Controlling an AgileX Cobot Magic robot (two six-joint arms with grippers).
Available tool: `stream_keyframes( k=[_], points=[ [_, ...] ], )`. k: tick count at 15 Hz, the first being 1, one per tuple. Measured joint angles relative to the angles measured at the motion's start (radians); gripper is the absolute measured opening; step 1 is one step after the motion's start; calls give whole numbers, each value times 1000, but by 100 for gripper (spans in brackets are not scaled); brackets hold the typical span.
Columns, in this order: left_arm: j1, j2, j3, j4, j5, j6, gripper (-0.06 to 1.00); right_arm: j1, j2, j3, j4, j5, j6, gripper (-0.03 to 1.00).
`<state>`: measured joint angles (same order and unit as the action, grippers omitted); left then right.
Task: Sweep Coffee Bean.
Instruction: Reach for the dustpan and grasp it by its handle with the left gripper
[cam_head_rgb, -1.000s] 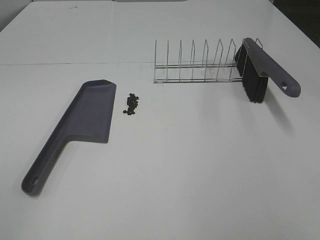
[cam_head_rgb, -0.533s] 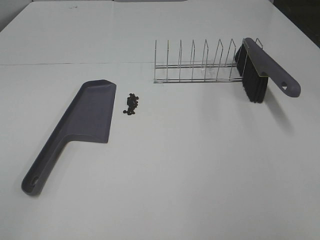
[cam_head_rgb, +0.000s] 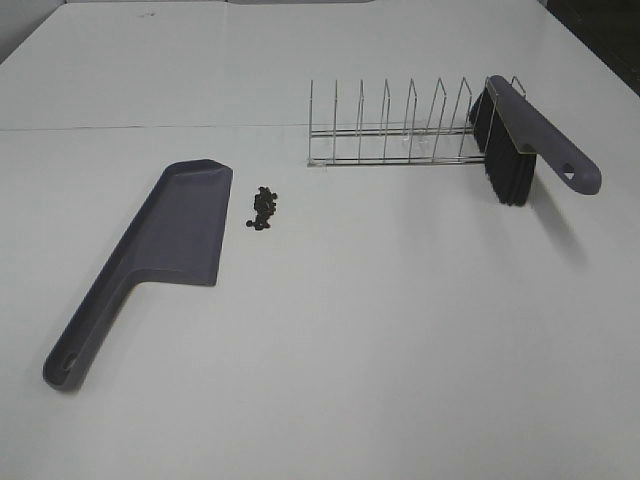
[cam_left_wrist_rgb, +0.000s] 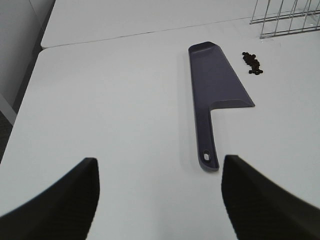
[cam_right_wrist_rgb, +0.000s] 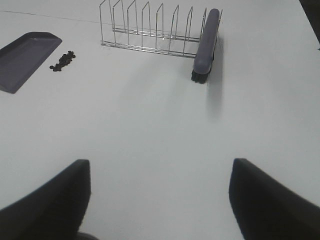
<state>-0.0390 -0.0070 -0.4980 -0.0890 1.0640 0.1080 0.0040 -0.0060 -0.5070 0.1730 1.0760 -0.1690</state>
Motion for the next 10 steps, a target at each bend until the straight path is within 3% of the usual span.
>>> stream_keyframes(
  k=[10],
  points=[
    [0, 0, 0, 0, 0, 0, 63, 0, 0, 0, 0, 0, 0, 64]
  ],
)
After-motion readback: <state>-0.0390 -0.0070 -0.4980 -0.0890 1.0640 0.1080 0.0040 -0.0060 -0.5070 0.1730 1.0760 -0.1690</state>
